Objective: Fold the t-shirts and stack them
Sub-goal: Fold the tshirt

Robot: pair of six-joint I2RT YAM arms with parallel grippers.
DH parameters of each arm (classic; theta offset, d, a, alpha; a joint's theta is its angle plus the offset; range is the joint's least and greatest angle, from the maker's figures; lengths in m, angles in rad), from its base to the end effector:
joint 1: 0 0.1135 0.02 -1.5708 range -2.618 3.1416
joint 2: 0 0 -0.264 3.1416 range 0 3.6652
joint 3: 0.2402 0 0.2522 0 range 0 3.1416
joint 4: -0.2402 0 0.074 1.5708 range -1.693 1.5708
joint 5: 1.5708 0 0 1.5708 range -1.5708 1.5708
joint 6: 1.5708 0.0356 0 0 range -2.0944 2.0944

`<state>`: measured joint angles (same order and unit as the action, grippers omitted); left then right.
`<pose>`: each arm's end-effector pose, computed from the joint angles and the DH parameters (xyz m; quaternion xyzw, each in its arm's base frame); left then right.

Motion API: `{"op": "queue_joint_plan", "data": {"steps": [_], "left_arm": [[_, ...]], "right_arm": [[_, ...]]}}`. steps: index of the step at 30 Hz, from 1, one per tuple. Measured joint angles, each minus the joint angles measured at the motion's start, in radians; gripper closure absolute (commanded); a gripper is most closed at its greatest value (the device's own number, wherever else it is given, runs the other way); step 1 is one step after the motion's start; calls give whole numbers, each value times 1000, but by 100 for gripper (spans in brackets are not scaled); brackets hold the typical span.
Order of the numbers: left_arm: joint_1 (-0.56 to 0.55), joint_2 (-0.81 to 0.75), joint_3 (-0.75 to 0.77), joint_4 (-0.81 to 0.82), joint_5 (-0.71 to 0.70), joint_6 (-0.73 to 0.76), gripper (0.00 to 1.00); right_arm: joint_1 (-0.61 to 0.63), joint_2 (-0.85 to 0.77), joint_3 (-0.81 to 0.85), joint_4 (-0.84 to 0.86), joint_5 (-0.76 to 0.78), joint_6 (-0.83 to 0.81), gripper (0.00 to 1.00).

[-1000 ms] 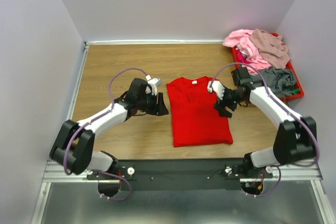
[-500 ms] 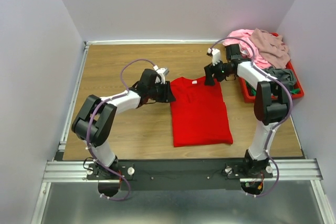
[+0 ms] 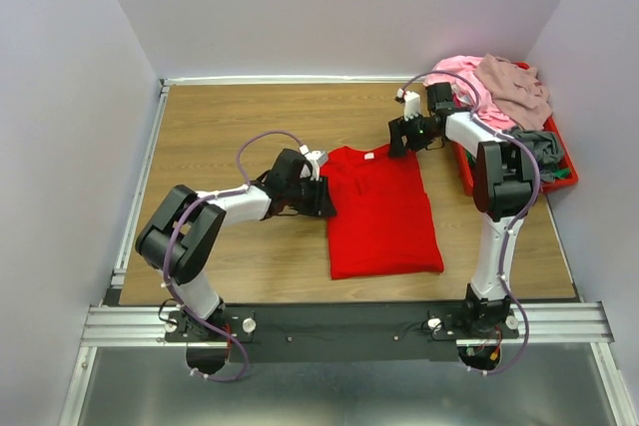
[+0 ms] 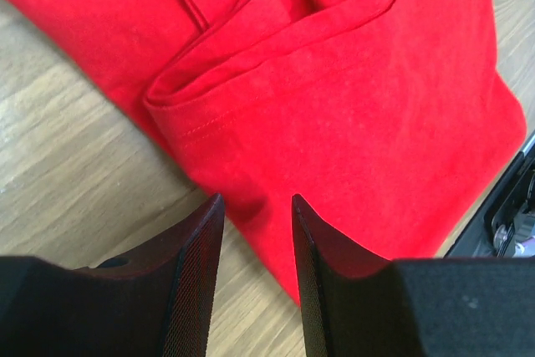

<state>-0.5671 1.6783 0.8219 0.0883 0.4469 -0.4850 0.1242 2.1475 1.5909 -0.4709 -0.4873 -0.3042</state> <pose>0.2705 -0.1905 0.1565 0.1233 0.8933 -0.3677 0.2270 0.4526 0.0733 0.1661 -0.2620 0.8998 0.2081 0.2802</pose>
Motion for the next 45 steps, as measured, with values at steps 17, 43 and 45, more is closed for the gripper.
{"op": "queue_joint_plan", "data": {"steps": [17, 43, 45], "left_arm": [[-21, 14, -2, -24, -25, -6, 54], [-188, -154, -164, -51, -26, -137, 75], [-193, -154, -164, -51, -24, -143, 81]], "right_arm": [[-2, 7, 2, 7, -5, -3, 23], [-2, 30, 35, 7, -5, 2, 24], [-2, 30, 35, 7, -5, 2, 24]]}}
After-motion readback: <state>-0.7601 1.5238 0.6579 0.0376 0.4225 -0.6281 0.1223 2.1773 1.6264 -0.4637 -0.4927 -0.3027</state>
